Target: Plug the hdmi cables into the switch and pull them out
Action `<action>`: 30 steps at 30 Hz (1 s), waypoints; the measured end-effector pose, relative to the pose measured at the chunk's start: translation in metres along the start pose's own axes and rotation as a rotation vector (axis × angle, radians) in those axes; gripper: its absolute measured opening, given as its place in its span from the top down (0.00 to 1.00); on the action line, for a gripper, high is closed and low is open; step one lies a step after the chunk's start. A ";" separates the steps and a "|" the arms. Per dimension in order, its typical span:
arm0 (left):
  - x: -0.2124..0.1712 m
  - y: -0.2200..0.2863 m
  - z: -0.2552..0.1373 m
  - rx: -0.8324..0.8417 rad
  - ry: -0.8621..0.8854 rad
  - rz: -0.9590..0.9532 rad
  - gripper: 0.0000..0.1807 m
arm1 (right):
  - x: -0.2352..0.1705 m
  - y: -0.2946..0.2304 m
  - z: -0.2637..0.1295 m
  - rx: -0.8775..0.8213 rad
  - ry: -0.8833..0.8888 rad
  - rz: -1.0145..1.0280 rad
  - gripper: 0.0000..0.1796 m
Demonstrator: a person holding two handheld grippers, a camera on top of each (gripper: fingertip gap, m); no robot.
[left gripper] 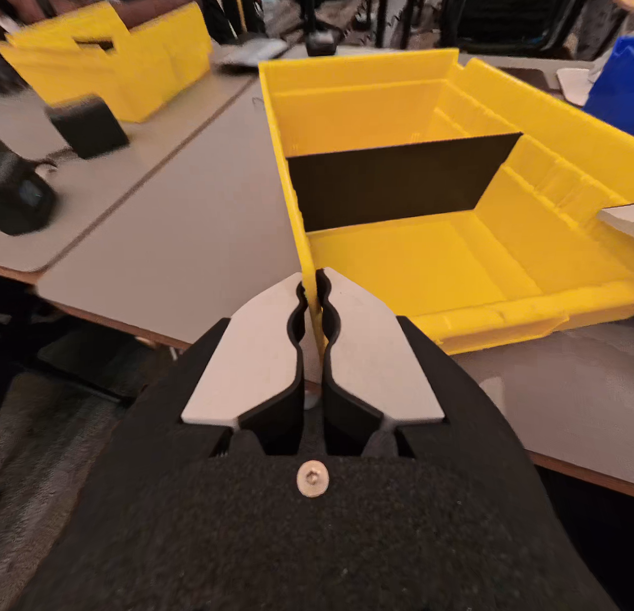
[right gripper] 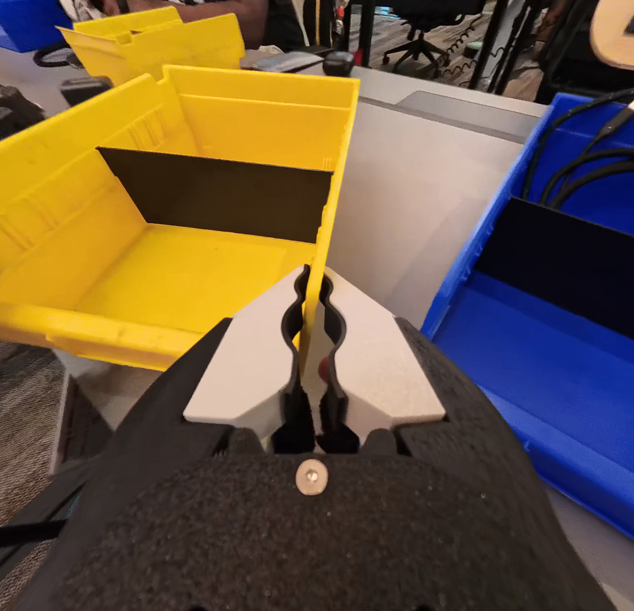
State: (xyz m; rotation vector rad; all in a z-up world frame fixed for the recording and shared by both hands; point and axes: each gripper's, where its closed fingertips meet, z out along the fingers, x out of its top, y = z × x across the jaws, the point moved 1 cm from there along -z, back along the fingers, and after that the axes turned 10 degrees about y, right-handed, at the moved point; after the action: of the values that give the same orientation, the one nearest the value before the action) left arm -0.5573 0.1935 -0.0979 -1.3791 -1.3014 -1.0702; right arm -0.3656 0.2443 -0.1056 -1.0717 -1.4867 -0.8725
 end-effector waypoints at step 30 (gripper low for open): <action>0.070 0.610 -0.074 -0.771 0.319 0.294 0.95 | -0.002 0.508 -0.374 -0.715 0.162 0.184 0.98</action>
State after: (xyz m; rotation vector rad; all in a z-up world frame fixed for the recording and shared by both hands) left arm 0.0563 0.1291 -0.0509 -1.7806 -0.4259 -1.5821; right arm 0.2372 0.0648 -0.0512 -1.5768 -0.9261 -1.3677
